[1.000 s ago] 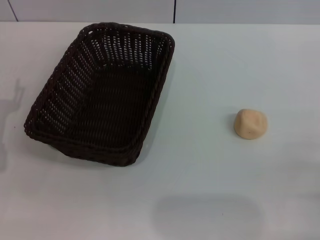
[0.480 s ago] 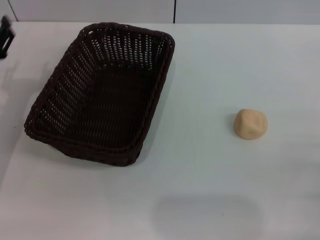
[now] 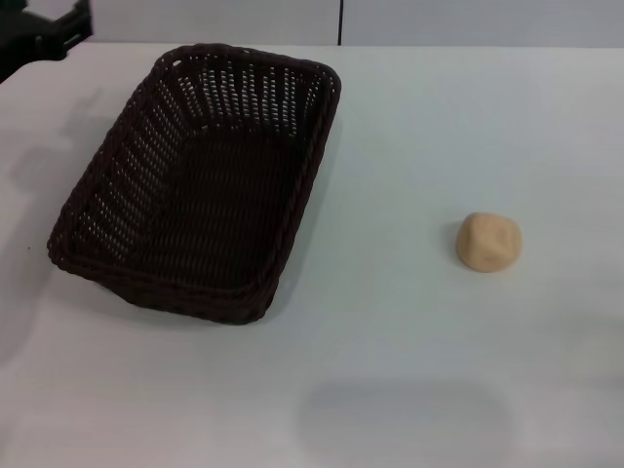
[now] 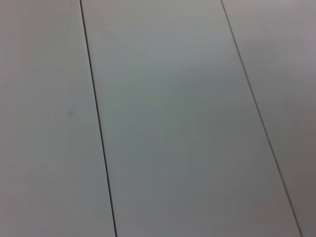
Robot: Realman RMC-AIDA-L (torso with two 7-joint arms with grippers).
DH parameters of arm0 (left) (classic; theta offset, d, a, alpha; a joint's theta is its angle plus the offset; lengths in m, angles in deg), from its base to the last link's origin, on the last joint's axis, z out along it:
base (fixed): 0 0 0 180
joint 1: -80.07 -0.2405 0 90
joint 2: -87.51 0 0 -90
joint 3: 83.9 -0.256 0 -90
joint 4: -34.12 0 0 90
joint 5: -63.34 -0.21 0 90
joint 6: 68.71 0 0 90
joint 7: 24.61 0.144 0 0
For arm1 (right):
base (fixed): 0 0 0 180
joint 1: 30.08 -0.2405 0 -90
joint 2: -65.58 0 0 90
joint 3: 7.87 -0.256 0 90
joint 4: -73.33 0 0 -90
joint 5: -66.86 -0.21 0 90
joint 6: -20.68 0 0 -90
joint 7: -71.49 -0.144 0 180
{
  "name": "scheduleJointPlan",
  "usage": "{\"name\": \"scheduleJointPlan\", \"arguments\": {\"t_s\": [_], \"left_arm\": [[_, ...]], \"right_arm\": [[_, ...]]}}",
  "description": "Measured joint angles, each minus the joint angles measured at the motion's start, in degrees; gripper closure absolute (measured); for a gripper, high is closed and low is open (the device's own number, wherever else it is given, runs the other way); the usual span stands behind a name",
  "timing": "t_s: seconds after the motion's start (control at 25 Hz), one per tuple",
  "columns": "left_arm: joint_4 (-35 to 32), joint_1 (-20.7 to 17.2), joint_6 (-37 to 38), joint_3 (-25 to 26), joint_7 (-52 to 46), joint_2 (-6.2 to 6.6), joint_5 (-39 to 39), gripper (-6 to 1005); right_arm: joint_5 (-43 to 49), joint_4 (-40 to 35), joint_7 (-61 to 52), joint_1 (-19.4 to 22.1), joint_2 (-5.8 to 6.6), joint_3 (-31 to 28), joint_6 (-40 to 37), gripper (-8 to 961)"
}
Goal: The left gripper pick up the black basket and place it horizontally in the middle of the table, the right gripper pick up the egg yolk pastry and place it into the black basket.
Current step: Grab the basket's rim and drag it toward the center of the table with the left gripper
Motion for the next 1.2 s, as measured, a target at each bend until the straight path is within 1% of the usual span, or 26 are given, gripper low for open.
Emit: {"name": "scheduleJointPlan", "arguments": {"t_s": [0.04, 0.12, 0.16, 0.2, 0.24, 0.28, 0.32, 0.36, 0.4, 0.44, 0.48, 0.52, 0.56, 0.6, 0.68, 0.92, 1.2], "left_arm": [[3.10, -0.05, -4.50, -0.12, 0.31, 0.61, 0.05, 220], [9.80, -0.04, -14.80, 0.62, 3.06, 0.68, 0.31, 220], [12.62, -0.01, -20.53, 1.54, 5.71, 0.22, 0.78, 220], [15.56, 0.38, -26.76, 3.56, 9.78, -1.09, 2.12, 220], [16.71, 0.69, -30.43, 4.97, 12.59, -2.06, 3.44, 220], [18.23, 1.23, -35.21, 7.23, 16.63, -3.54, 5.34, 219], [18.98, 1.81, -38.98, 9.87, 20.63, -5.38, 6.96, 219], [20.07, 3.19, -47.37, 16.50, 30.85, -9.96, 10.31, 219], [20.28, 3.70, -49.85, 19.30, 34.32, -11.90, 11.05, 219], [20.44, 4.53, -52.76, 22.90, 39.05, -14.24, 11.38, 219], [20.47, 5.35, -55.67, 26.09, 43.29, -16.13, 11.89, 219], [20.47, 5.35, -55.67, 26.09, 43.29, -16.13, 11.89, 219], [19.60, 7.33, -60.56, 29.19, 48.23, -16.63, 12.56, 219], [19.02, 8.20, -62.43, 29.42, 49.14, -16.33, 12.91, 219], [18.28, 9.19, -64.08, 29.79, 48.49, -16.33, 12.68, 219], [15.94, 10.53, -67.38, 30.25, 47.10, -16.59, 10.72, 219], [11.91, 12.47, -69.57, 30.16, 46.16, -16.67, 9.01, 219]], "right_arm": [[0.00, -0.01, 0.00, -0.05, 0.00, 0.00, 0.01, 145], [0.00, -0.04, -0.01, -0.16, 0.01, 0.00, 0.20, 146], [0.00, -0.08, -0.01, -0.24, 0.04, 0.00, 0.37, 146], [0.00, -0.07, -0.02, -0.29, 0.05, 0.00, 0.47, 146], [0.00, -0.08, -0.02, -0.33, 0.06, 0.00, 0.54, 146], [0.00, -0.10, -0.02, -0.34, 0.07, 0.00, 0.56, 147], [0.00, -0.10, -0.03, -0.37, 0.08, 0.00, 0.59, 147], [0.00, -0.12, -0.03, -0.40, 0.09, 0.00, 0.62, 147], [0.00, -0.15, -0.03, -0.43, 0.09, 0.00, 0.64, 148], [0.00, -0.17, -0.04, -0.48, 0.09, 0.00, 0.66, 148], [0.01, -0.18, -0.04, -0.56, 0.09, 0.00, 0.69, 148], [0.07, -0.18, -0.04, -0.56, 0.10, 0.00, 0.71, 148], [0.11, -0.18, -0.05, -0.57, 0.11, 0.00, 0.74, 149], [0.12, -0.25, -0.06, -0.55, 0.12, 0.00, 0.78, 149], [0.12, -0.53, -0.11, -0.41, 0.05, 0.00, 0.79, 150], [0.31, -0.45, -0.15, -0.18, 0.05, 0.01, 1.09, 151], [0.36, -0.40, -0.18, -0.38, 0.04, 0.72, 1.24, 153]]}}
